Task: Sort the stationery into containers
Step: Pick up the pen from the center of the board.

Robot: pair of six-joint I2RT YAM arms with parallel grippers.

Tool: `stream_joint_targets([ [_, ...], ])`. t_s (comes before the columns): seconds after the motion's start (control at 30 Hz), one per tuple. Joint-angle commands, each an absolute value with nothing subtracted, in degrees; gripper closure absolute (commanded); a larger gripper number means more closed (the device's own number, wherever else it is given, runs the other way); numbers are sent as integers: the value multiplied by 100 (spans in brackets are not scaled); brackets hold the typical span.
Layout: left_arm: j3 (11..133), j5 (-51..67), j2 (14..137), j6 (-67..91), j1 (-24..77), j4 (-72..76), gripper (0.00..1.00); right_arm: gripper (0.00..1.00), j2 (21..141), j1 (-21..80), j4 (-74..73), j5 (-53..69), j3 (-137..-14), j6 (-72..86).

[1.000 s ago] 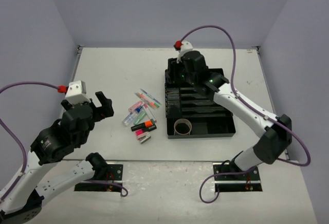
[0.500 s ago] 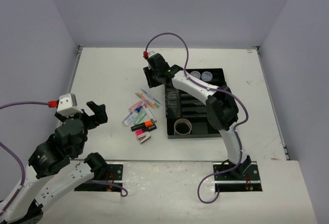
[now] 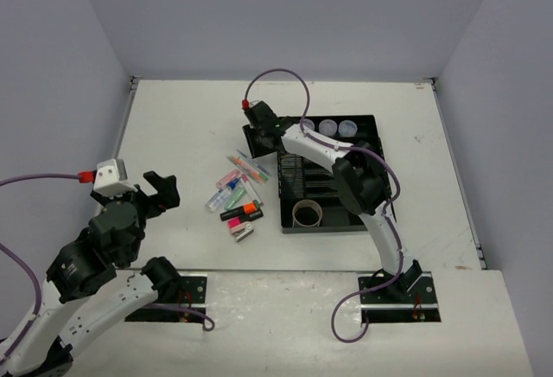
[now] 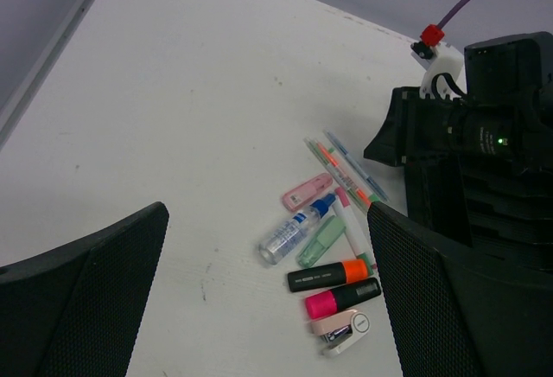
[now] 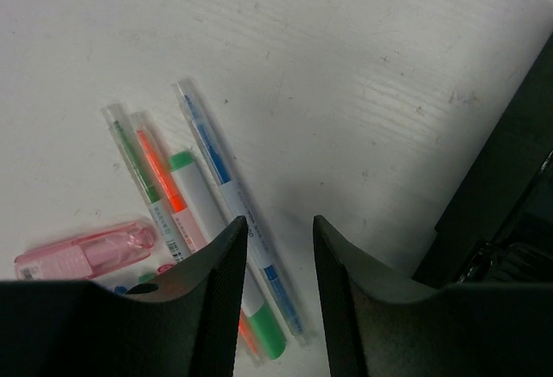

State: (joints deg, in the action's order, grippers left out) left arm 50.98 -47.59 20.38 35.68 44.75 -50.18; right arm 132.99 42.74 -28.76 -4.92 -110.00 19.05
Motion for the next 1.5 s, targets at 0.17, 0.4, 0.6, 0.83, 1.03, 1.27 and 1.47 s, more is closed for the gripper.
stream_joint_targets([
  [0.17,5089,-4918,1832,3445,4474,-4720,0,63,13382,4359,-3238,-510,-11368,2118],
  [0.4,5085,-4931,1802,3454,4478,-4729,0,63,13302,4373,-3190,-198,-11131,2307],
  [0.6,5089,-4931,1787,3463,4474,-4737,0,64,13322,4397,-3188,-202,-11086,2394],
  [0.83,5098,-4922,1781,3470,4474,-4744,0,64,13375,4395,-3377,-265,-11157,2619],
  [1.03,5098,-4913,1731,3454,4474,-4737,0,63,13237,4386,-3244,-272,-10891,2785],
  [1.27,5089,-4887,1726,3449,4474,-4729,0,63,13157,4377,-3150,-285,-10723,2932],
  [1.47,5088,-4869,1731,3445,4475,-4729,0,67,13222,4384,-3321,-310,-10867,2972],
])
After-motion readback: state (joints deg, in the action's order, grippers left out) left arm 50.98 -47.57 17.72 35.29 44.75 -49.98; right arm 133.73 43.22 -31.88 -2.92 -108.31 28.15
